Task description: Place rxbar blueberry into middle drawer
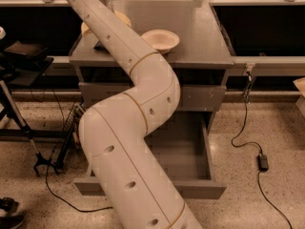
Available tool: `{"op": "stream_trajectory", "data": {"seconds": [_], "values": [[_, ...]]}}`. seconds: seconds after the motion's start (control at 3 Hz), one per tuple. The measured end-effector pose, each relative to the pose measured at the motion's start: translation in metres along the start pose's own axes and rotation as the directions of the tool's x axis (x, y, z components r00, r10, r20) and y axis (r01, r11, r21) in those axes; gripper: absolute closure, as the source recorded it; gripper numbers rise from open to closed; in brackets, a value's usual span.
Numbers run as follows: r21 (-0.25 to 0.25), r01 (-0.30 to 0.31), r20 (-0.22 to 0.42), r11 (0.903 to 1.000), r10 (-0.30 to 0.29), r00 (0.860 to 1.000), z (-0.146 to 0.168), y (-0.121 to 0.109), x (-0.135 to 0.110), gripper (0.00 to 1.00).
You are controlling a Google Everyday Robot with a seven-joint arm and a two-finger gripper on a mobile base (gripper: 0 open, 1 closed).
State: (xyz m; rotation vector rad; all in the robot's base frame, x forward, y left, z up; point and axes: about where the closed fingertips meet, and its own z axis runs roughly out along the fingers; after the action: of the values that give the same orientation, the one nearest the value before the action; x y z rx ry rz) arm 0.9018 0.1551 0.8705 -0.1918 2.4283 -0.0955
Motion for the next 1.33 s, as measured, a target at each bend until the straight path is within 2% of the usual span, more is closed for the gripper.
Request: {"op": "stream_trajectory", "data": {"seconds": [0.33, 0.67, 1.0, 1.33], "values": [[-0.02, 0.05, 0.028, 0.9986, -0.049, 0.998, -0.001, 0.008, -0.008, 0.0], [-0.056, 0.108, 0.044, 0.9925, -0.106, 0.993, 0.0, 0.018, -0.01, 0.0], [-0.101, 0.181, 0.02, 0.9783, -0.18, 0.983, 0.003, 0.023, 0.0, 0.0], [-0.128, 0.227, -0.018, 0.9654, -0.231, 0.973, 0.009, 0.025, 0.014, 0.0]]}}
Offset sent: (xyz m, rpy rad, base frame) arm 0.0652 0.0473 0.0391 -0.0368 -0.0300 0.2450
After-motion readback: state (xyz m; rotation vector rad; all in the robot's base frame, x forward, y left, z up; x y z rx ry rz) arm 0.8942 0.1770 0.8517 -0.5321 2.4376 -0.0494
